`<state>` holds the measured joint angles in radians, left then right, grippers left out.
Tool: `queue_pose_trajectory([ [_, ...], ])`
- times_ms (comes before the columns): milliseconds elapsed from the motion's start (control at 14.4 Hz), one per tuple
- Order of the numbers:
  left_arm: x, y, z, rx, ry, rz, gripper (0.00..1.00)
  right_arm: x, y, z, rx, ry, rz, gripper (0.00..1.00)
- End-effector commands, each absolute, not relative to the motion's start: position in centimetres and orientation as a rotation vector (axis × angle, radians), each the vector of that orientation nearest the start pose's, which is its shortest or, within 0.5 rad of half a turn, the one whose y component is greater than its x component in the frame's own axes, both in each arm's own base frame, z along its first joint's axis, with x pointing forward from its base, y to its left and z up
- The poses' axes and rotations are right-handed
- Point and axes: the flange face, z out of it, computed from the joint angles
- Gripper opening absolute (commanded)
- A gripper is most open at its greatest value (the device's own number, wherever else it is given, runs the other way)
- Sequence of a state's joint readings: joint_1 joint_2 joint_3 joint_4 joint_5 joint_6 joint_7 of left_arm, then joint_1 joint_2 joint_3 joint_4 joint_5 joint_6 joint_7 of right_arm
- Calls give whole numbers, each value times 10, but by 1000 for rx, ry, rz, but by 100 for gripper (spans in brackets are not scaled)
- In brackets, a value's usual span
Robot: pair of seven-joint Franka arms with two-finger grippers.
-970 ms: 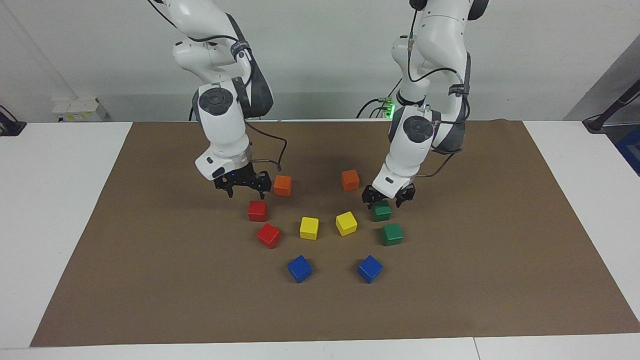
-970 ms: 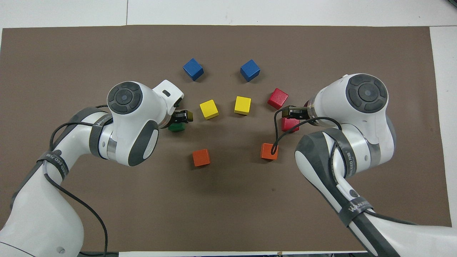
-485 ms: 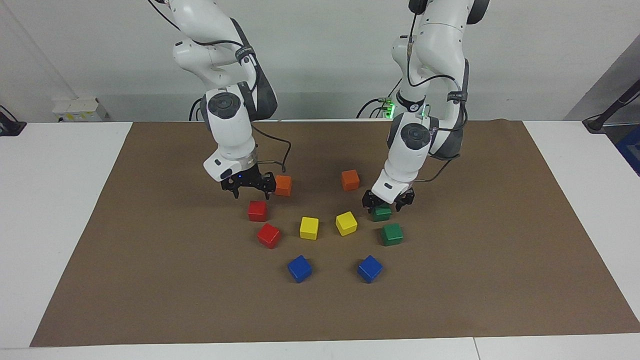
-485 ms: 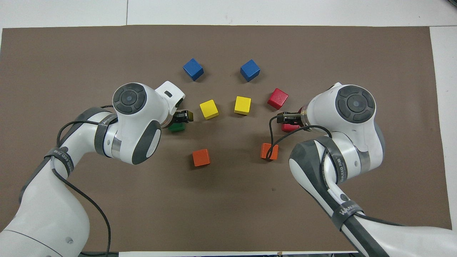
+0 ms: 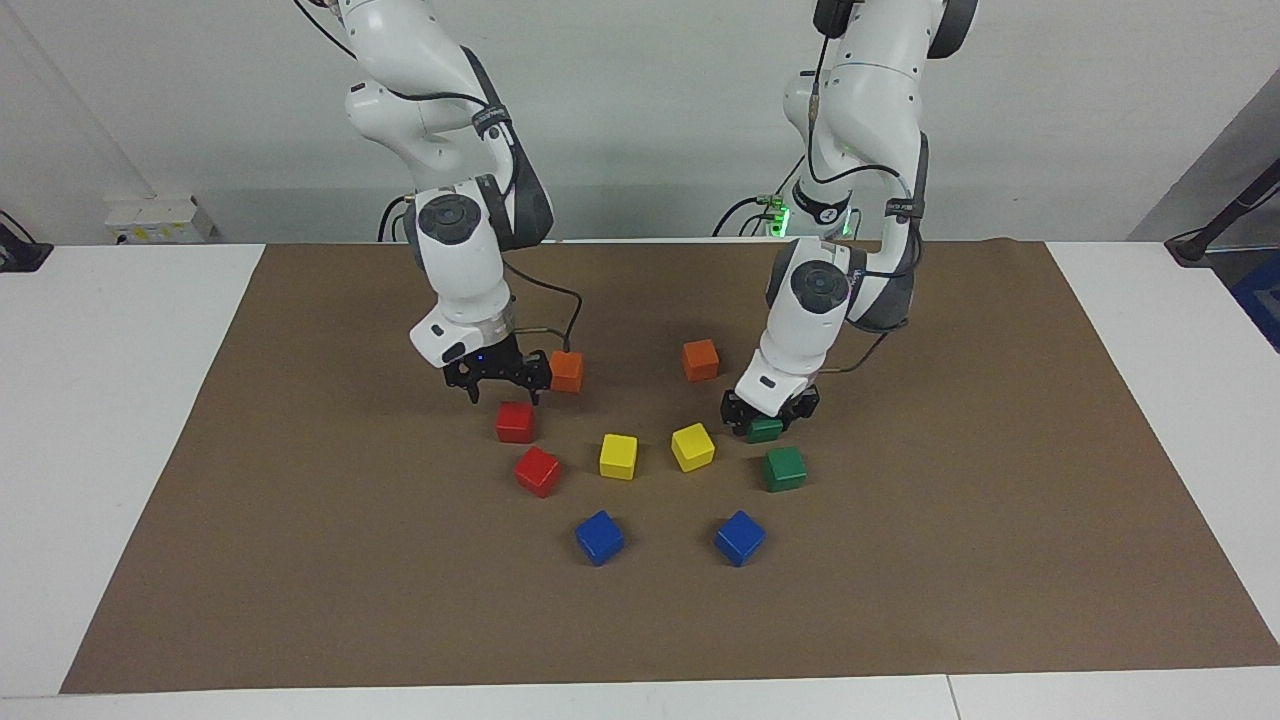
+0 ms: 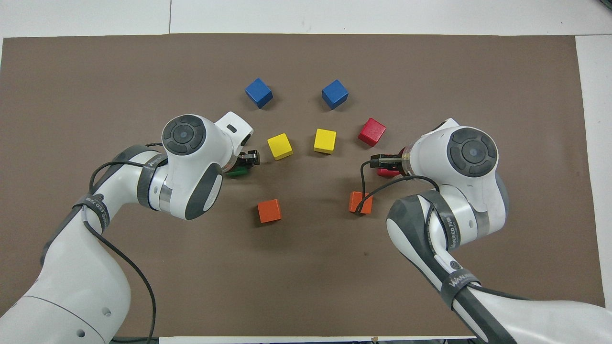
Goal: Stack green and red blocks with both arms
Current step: 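Carry the green cube outward with the left gripper while the right gripper carries red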
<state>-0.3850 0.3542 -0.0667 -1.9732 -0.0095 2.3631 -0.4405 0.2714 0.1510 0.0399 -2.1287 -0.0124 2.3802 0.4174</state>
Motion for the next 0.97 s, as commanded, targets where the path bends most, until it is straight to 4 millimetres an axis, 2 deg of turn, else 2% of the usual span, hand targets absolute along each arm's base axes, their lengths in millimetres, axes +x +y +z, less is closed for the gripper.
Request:
queue_pose_trajectory([
  [0,550,-269,290,-3139,-2,-52,0,548,173,336,-3077,186,-186,100],
  [208,552,-269,294,-3122,23,-62,0,551,176,321,-3071,191,-198,100],
  [347,556,-264,305,-3121,7,-63,0,554,177,308,-3067,191,-206,100],
  [416,558,-259,321,-3120,-5,-71,0,554,178,304,-3066,191,-206,100],
  [554,568,-231,355,-3118,-67,-80,0,554,179,299,-3069,192,-197,100],
  [624,570,-215,374,-3120,-105,-92,0,554,179,299,-3070,187,-195,91],
  [693,571,-199,389,-3117,-134,-92,0,554,178,299,-3071,175,-196,64],
  [762,573,-183,398,-3114,-146,-87,0,554,178,300,-3073,173,-192,21],
  [832,576,-162,407,-3116,-150,-86,0,556,178,304,-3077,167,-191,0],
  [901,578,-143,413,-3127,-142,-71,0,561,172,313,-3083,170,-180,0],
])
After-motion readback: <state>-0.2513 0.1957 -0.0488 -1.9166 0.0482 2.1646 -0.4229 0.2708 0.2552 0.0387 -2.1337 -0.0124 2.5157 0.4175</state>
